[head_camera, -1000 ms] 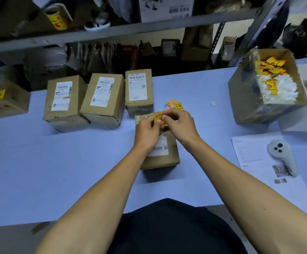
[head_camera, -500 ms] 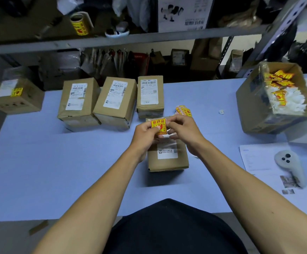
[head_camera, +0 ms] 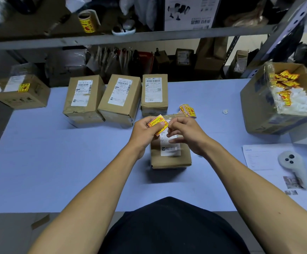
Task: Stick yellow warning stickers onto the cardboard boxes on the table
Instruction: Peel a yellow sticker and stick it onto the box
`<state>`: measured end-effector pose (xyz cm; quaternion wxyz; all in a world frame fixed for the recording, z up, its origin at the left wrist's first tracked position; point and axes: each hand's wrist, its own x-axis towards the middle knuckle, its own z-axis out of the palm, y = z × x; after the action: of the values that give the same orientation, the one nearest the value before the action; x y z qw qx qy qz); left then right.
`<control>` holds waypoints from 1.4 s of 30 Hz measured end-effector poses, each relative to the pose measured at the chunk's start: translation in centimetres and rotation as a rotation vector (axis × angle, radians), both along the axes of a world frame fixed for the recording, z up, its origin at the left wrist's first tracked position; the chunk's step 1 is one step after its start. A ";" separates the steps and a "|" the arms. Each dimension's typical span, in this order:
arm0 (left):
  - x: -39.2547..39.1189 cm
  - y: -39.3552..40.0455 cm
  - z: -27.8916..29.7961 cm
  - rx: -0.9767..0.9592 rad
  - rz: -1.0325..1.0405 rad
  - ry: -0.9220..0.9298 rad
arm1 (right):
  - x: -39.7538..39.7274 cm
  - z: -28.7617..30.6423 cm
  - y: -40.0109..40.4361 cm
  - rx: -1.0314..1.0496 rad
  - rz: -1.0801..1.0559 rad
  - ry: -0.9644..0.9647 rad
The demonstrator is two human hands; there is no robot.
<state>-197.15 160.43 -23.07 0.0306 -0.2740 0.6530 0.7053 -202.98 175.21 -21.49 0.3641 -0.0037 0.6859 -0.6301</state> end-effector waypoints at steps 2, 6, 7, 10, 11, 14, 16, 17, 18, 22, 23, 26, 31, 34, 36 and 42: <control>0.0 0.3 -0.1 -0.018 0.023 0.012 | 0.2 0.0 0.1 -0.032 0.002 -0.002; 0.6 0.9 -0.1 -0.408 0.046 0.121 | 0.6 -0.1 0.4 -0.084 -0.014 0.010; 0.7 0.9 0.0 -0.471 0.026 0.163 | 0.7 -0.2 0.4 -0.092 -0.010 0.019; 1.1 1.1 0.2 -0.359 -0.053 0.236 | 0.8 -0.3 0.6 -0.101 -0.010 0.058; 1.2 1.3 0.3 -0.302 -0.059 0.247 | 0.8 -0.3 0.7 -0.100 -0.014 0.075; 1.4 1.6 0.4 -0.240 -0.035 0.263 | 1.0 -0.1 0.9 -0.095 -0.022 0.120; 1.5 1.7 0.3 -0.220 -0.021 0.262 | 1.1 -0.2 1.1 -0.076 -0.036 0.153; 1.5 1.7 0.3 -0.210 -0.019 0.258 | 1.2 -0.2 1.1 -0.063 -0.044 0.173; 1.6 1.8 0.3 -0.205 -0.019 0.257 | 1.3 -0.2 1.2 -0.053 -0.050 0.191; 1.8 1.9 0.2 -0.211 -0.010 0.248 | 1.5 -0.3 1.2 -0.049 -0.061 0.225; 1.8 1.8 0.1 -0.225 -0.009 0.243 | 1.5 -0.3 1.2 -0.044 -0.060 0.230; 1.8 1.7 0.0 -0.287 -0.016 0.243 | 1.5 -0.3 1.2 -0.024 -0.045 0.251; 1.6 1.8 0.2 -0.365 -0.022 0.258 | 1.2 -0.1 0.9 0.018 -0.018 0.261; 1.5 1.7 0.2 -0.402 -0.014 0.257 | 1.1 0.1 0.8 0.025 -0.021 0.251; 1.3 1.7 0.2 -0.429 -0.021 0.257 | 1.1 0.1 0.7 0.028 -0.025 0.250; 1.2 1.6 0.4 -0.467 -0.041 0.242 | 1.1 0.1 0.7 0.037 -0.041 0.260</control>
<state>-195.97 162.07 -22.70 -0.0974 -0.1740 0.8024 0.5626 -201.90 175.91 -21.34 0.2594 -0.0644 0.7387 -0.6188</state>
